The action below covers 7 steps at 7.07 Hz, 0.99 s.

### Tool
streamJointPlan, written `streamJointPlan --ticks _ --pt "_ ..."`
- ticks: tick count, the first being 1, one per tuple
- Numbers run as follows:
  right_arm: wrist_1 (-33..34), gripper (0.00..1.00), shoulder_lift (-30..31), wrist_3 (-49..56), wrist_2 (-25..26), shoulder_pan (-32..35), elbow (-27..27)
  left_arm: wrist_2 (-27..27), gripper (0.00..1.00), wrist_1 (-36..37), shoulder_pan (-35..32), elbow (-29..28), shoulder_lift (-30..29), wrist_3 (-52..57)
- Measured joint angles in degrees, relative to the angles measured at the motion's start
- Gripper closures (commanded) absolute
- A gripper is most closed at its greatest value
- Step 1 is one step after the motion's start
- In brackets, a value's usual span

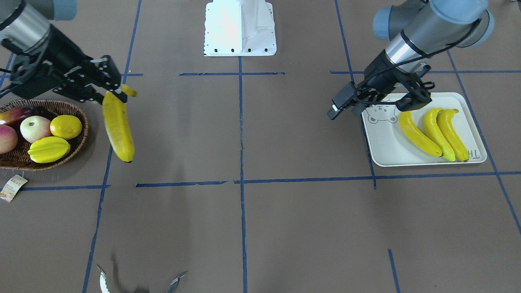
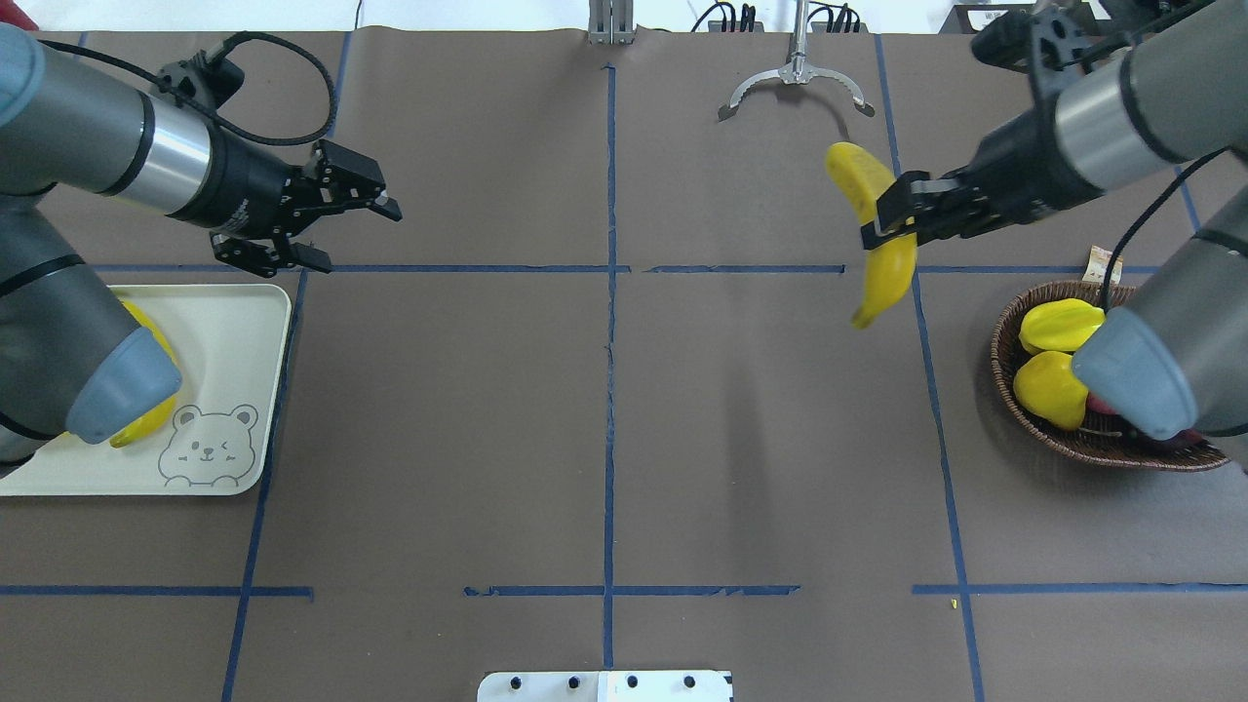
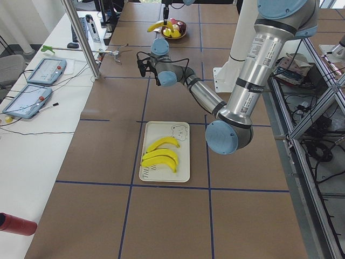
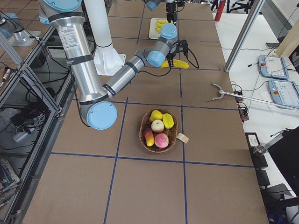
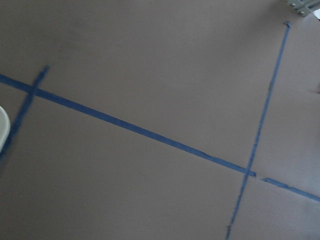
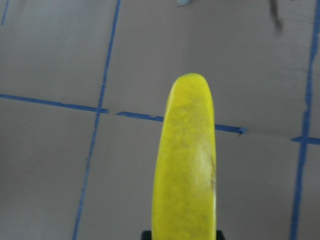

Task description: Transfer all bananas from basket to plate

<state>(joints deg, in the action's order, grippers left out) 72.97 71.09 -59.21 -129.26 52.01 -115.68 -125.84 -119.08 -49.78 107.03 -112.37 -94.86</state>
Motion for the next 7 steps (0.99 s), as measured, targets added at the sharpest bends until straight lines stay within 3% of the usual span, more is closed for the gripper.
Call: streamJointPlan --ticks 2,3,4,7 --pt "-10.2 0.97 -1.3 -12.2 13.4 -11.8 0.0 3.8 0.0 -9.5 3.3 -0.9 -2.0 -9.8" --pt "-13.8 0.97 -2.3 -15.6 20.1 -17.3 0.0 8.2 0.0 -14.2 6.8 -1.4 -2.6 -12.7" --pt "-15.3 0.97 -3.6 -17.0 23.4 -20.6 0.1 11.4 0.0 -16.0 10.0 -1.7 -3.8 -13.8" --pt "-16.1 0.97 -5.8 -17.7 25.4 -24.4 0.1 14.6 0.0 -16.6 14.1 -2.0 -6.3 -14.9"
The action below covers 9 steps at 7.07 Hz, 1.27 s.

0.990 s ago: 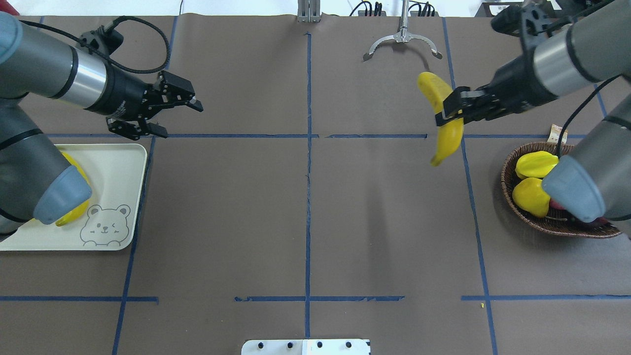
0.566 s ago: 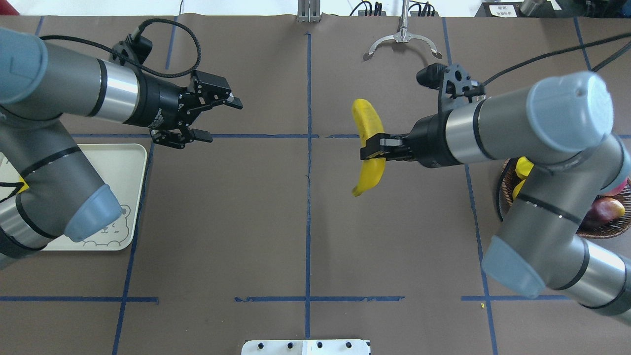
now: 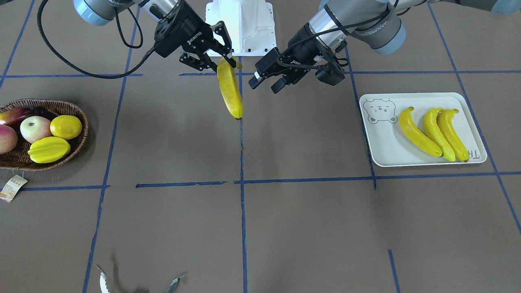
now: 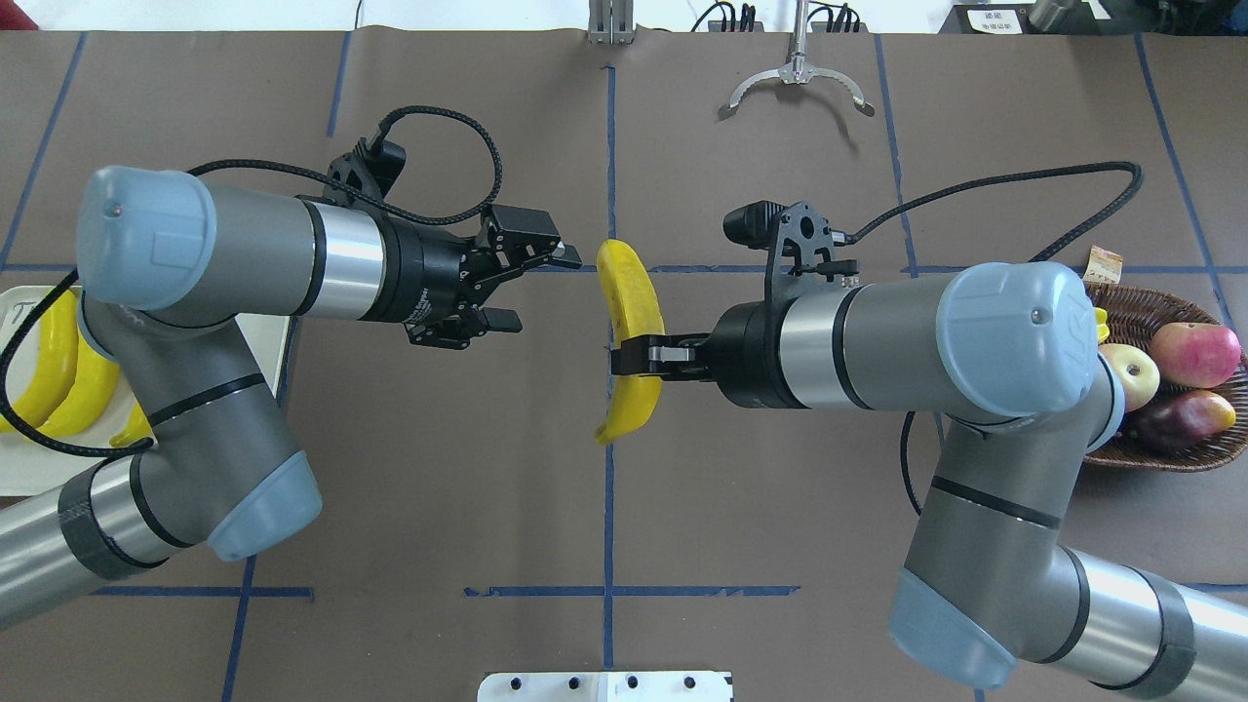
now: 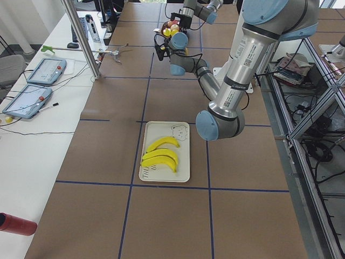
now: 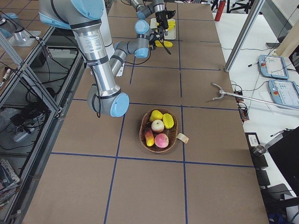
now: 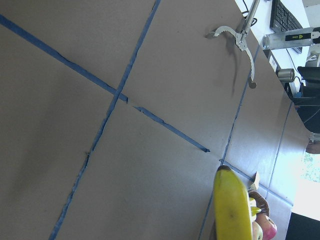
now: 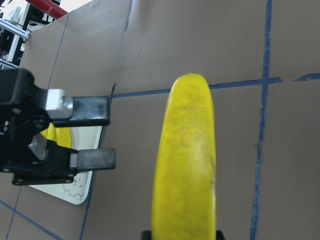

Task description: Transfer all bananas from basket to plate

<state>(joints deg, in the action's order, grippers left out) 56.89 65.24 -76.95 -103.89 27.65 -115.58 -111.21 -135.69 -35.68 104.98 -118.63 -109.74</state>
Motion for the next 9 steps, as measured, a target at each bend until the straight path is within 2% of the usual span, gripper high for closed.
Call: streamJointPlan --ticks 5,6,7,8,9 --pt "0.0 0.97 -1.7 0.0 2.9 -3.9 -0.1 0.2 0.0 0.0 1.6 -1.6 -2.2 -0.7" --pt "0.0 0.97 -1.8 0.0 3.4 -4.3 -0.1 0.2 0.08 0.0 2.0 -1.9 -2.6 -0.7" --pt "0.0 0.97 -1.8 0.0 3.6 -4.5 -0.1 0.2 0.56 0.0 2.5 -2.1 -2.8 -0.7" --pt "0.0 0.97 -1.9 0.0 3.7 -4.6 -0.1 0.2 0.88 0.0 3.0 -2.2 -2.8 -0.7" --pt "0.0 0.97 -1.9 0.0 3.7 -4.6 -0.1 0.2 1.0 0.0 3.2 -2.2 -2.8 -0.6"
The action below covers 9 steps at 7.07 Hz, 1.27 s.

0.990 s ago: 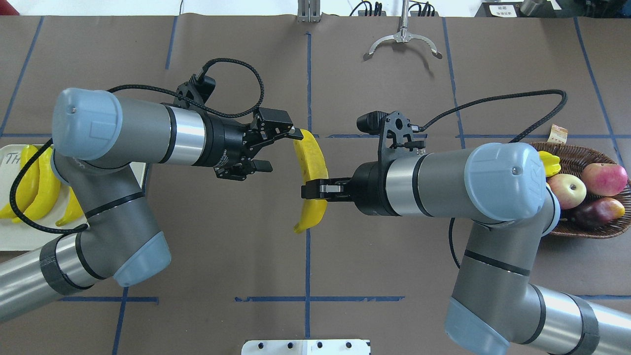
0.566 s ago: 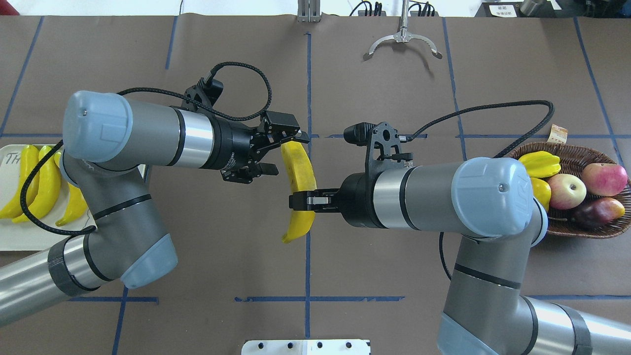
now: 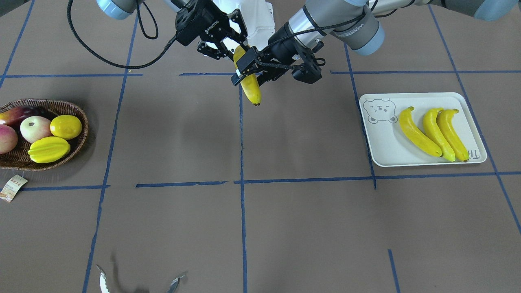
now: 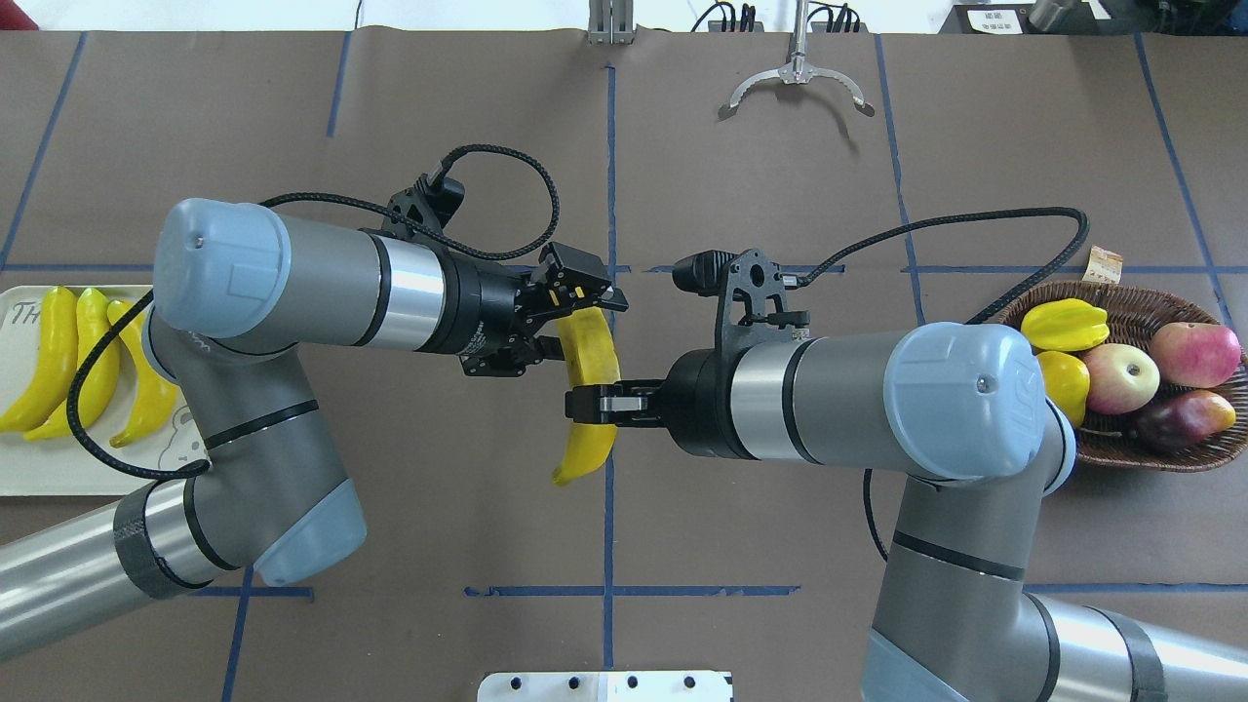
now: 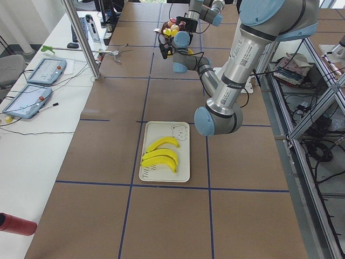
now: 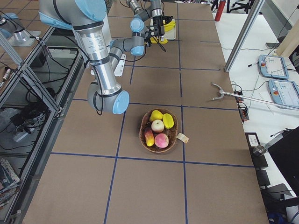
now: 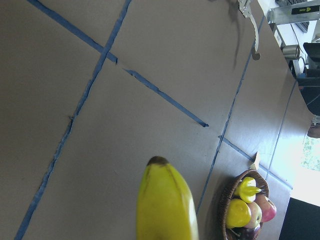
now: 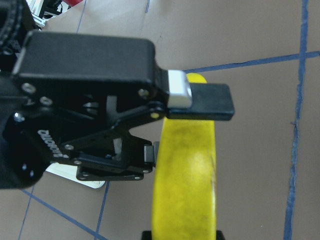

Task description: Transfer all bananas from basket to plate

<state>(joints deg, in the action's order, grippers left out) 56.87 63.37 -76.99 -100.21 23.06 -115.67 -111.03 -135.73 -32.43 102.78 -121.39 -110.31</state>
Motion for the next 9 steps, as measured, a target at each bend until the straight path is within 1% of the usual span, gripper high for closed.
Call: streamJointPlan --ticks 1,2,3,6,7,8,9 --pt "0.0 0.9 0.0 0.0 0.0 0.0 -0.1 0.0 1.0 -0.1 0.1 0.0 0.1 0.2" --pt "0.0 0.12 0.0 0.0 0.0 0.0 -0.2 0.0 1.0 -0.1 0.2 0.1 0.1 0.3" --pt "0.0 0.0 0.0 -0.3 0.0 0.0 -0.3 -0.1 1.0 0.0 0.2 0.1 0.2 0.3" --pt "0.1 0.0 0.2 -3.1 -0.1 0.2 -1.6 -0.1 1.0 0.2 0.0 0.1 0.2 0.2" --pt "0.9 0.0 0.7 -3.3 -0.3 0.4 -2.8 -0.1 1.0 0.6 -0.6 0.1 0.4 0.4" --pt "3.0 0.0 1.7 -3.3 -0.5 0.7 -4.9 -0.3 1.0 2.2 -1.7 0.2 0.6 0.6" --pt "6.8 0.0 2.9 -3.3 -0.5 1.1 -7.3 -0.4 1.0 6.2 -2.9 0.6 1.3 1.9"
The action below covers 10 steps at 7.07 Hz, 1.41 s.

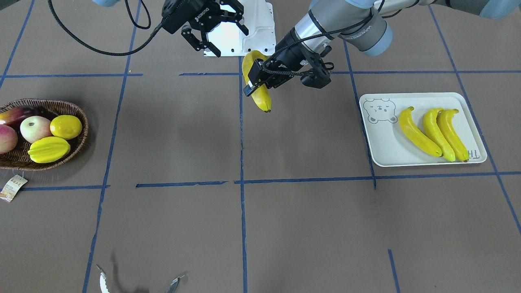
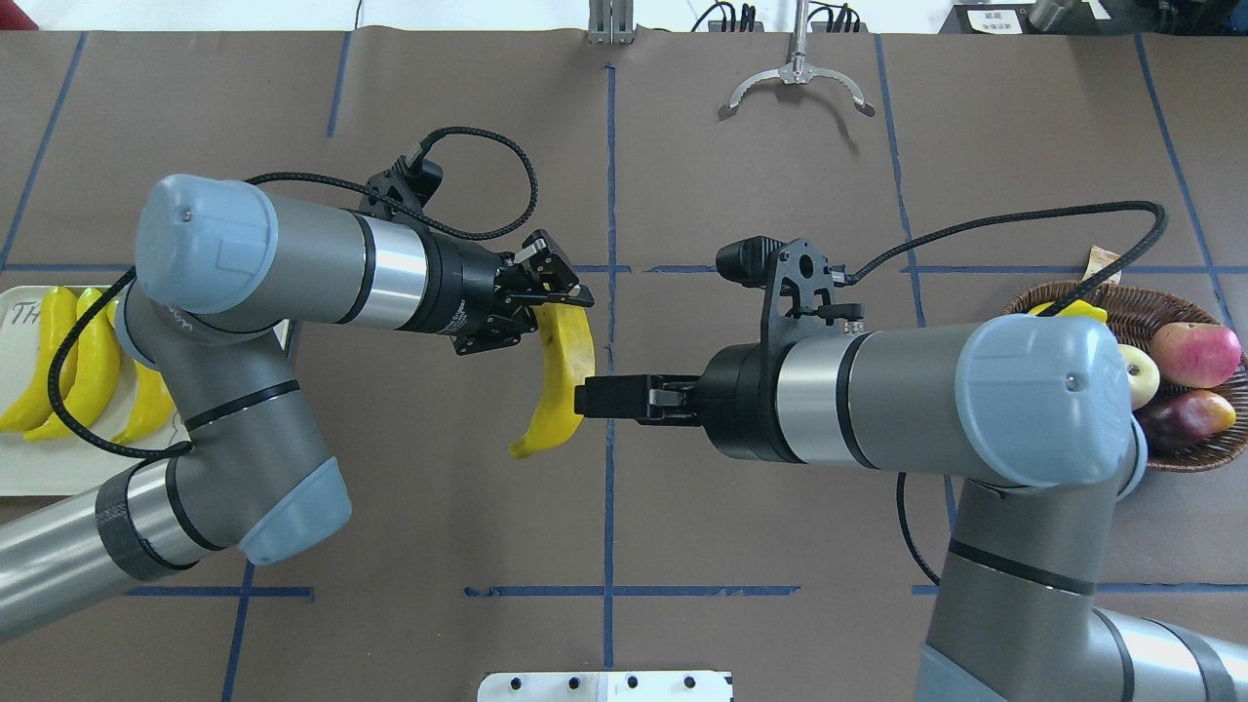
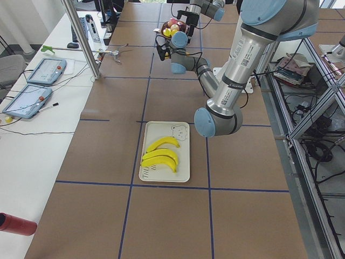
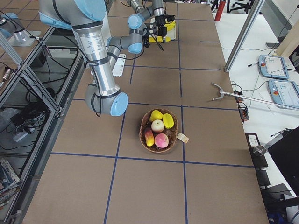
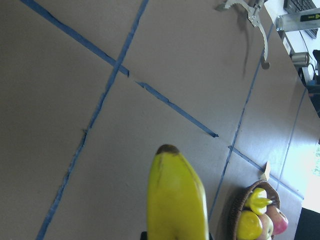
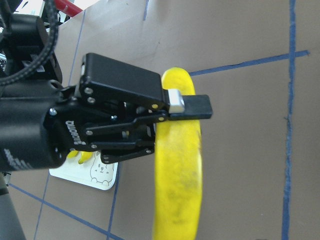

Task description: Transfer all bananas from basket to plate

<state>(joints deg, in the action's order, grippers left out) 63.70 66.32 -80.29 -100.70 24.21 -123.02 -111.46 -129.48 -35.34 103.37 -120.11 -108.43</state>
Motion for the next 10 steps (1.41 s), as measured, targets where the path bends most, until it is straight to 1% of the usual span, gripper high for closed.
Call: streamJointPlan --ticks 1,3,4,5,6,7,8,9,10 --pt "5.1 0.0 0.6 0.3 0.1 1.0 -1.8 -0.1 1.0 5.5 -1.1 0.8 1.1 3.7" --pt "16.1 0.0 1.0 2.9 0.4 5.4 -3.2 0.1 1.0 18.2 -3.4 3.7 3.9 14.8" --pt "20.9 0.0 1.3 8.0 0.6 8.1 -3.1 0.4 1.0 22.4 -4.8 5.3 6.3 19.4" --pt "24.5 0.0 2.2 15.1 0.5 11.4 -2.7 0.7 1.0 24.3 -6.3 6.1 9.6 23.2" --pt "26.5 0.0 3.9 23.3 -0.6 15.9 -1.6 1.1 1.0 25.0 -7.9 6.2 13.1 27.6" --pt "27.2 0.0 5.4 30.6 -3.6 20.8 0.3 2.1 1.0 25.2 -9.0 5.7 16.3 31.5" --pt "27.4 0.0 6.2 37.0 -8.7 26.3 3.1 3.4 1.0 25.1 -9.5 4.3 18.3 34.1" --pt "27.3 0.0 6.7 42.8 -14.1 31.6 6.3 4.1 1.0 24.9 -9.7 2.4 19.4 35.6" --pt "27.1 0.0 7.5 47.6 -18.4 35.9 9.0 4.4 1.0 24.7 -9.8 0.4 19.8 36.3"
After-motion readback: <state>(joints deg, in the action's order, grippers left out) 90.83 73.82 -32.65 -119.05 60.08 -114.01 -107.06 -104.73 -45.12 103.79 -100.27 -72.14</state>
